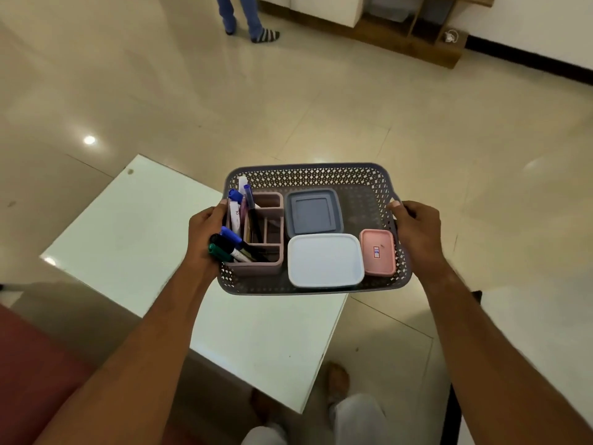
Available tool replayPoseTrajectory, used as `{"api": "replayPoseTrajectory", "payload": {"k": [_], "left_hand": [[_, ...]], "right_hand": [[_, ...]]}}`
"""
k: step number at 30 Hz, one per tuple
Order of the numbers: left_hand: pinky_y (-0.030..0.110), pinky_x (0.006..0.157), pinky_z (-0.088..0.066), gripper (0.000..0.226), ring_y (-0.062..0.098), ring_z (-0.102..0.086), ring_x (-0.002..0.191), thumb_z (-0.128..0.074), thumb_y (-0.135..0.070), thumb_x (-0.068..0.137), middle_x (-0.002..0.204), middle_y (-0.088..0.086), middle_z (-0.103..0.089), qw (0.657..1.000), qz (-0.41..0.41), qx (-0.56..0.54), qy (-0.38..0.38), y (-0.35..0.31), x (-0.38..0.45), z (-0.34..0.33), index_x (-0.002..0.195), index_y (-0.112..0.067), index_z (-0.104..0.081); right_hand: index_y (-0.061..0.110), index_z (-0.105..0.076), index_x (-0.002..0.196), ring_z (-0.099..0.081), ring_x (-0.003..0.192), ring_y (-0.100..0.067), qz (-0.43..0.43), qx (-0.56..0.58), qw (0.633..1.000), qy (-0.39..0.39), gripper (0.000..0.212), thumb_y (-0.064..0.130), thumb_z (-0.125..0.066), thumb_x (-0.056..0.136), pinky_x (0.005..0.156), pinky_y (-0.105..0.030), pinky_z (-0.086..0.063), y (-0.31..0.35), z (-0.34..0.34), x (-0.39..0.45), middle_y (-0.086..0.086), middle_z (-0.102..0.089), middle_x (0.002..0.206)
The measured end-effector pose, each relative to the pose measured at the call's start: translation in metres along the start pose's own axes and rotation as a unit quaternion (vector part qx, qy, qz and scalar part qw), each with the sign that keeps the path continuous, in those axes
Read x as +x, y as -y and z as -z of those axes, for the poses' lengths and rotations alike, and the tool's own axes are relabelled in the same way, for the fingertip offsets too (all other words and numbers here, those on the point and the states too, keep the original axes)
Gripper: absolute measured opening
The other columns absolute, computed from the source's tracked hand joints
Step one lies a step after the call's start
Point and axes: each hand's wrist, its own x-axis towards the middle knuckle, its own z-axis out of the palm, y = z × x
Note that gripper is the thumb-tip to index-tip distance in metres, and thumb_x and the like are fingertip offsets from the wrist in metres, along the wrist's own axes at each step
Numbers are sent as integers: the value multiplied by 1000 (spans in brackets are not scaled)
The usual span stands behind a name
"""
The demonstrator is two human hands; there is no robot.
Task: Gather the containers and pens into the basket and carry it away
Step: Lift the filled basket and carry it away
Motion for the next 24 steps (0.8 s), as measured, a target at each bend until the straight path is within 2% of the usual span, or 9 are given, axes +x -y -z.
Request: {"api": "replayPoseTrajectory", "payload": {"k": [6,9,11,13,15,17,20,24], "left_hand": [[18,53,-53,30,6,-59,47,-58,-30,102,52,-7,-62,999,-9,-10,-53,-8,-1,-25,78,-13,-64],[21,56,-53,31,9,-58,50,-61,-31,101,61,1,-61,995,-7,-30,-91,-7,0,-45,77,-12,-64],[25,61,-54,29,13,-60,56,-62,-31,100,66,3,-62,992,0,-51,-117,-4,2,-65,79,-11,-67],[23,60,-55,28,11,-61,55,-61,-28,101,62,0,-63,988,2,-75,-139,0,2,-84,79,-12,-67],[24,61,-54,27,12,-60,57,-60,-27,102,63,1,-63,984,7,-89,-154,3,3,-106,80,-12,-67],[30,67,-52,27,17,-58,62,-62,-27,101,69,6,-60,981,14,-106,-165,6,2,-124,79,-12,-68],[33,68,-49,28,19,-56,62,-63,-28,99,68,6,-59,971,20,-140,-193,5,4,-147,77,-12,-68],[35,70,-49,29,21,-55,64,-63,-30,100,72,8,-58,966,9,-152,-209,-2,16,-165,78,-11,-67]], "right_hand": [[19,-60,60,-42,52,-2,18,13,999,48,41,21,-60,101,59,-27,-37,5,2,45,15,-53,50],[15,-65,65,-47,54,-3,37,12,996,79,37,20,-60,101,60,-27,-40,10,6,79,13,-59,56],[8,-71,74,-50,59,-6,57,-6,994,96,32,20,-59,101,60,-26,-43,14,11,107,2,-67,66],[4,-74,81,-52,61,-3,76,-24,991,108,30,20,-59,102,59,-15,-42,17,18,133,-6,-71,74],[5,-74,82,-53,57,1,87,-40,988,123,29,21,-59,102,56,-10,-40,18,25,160,-4,-71,75],[7,-73,81,-54,58,2,93,-52,984,140,29,21,-59,102,59,-15,-43,20,29,183,-3,-71,74],[5,-76,85,-61,68,-12,93,-52,980,167,29,22,-59,102,68,-28,-48,25,31,215,-9,-76,80],[5,-76,84,-61,69,-14,105,-47,975,189,30,23,-59,102,68,-30,-48,32,24,250,-11,-76,80]]}}
